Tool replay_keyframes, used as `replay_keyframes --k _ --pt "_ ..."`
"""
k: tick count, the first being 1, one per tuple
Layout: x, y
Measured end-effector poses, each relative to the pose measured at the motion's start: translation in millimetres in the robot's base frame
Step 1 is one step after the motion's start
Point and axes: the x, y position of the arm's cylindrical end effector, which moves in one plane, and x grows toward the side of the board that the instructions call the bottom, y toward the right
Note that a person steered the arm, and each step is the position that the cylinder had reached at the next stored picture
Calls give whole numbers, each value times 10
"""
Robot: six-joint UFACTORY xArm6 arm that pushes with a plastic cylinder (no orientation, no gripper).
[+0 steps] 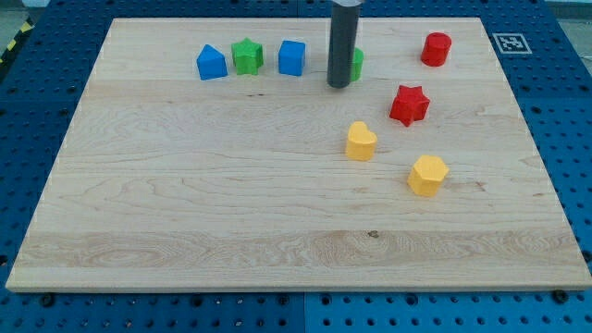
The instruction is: Push green circle parallel to the blue cube
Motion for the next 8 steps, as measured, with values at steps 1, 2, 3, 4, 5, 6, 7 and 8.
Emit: replay_keyframes --k 1,2,3,4,5,6,7,8 --pt "1 27" --pt "11 30" --pt "10 53" --pt "-58 84" --pt "-103 84" --pt "-102 41" --pt "-63 -3" --pt "35 -84"
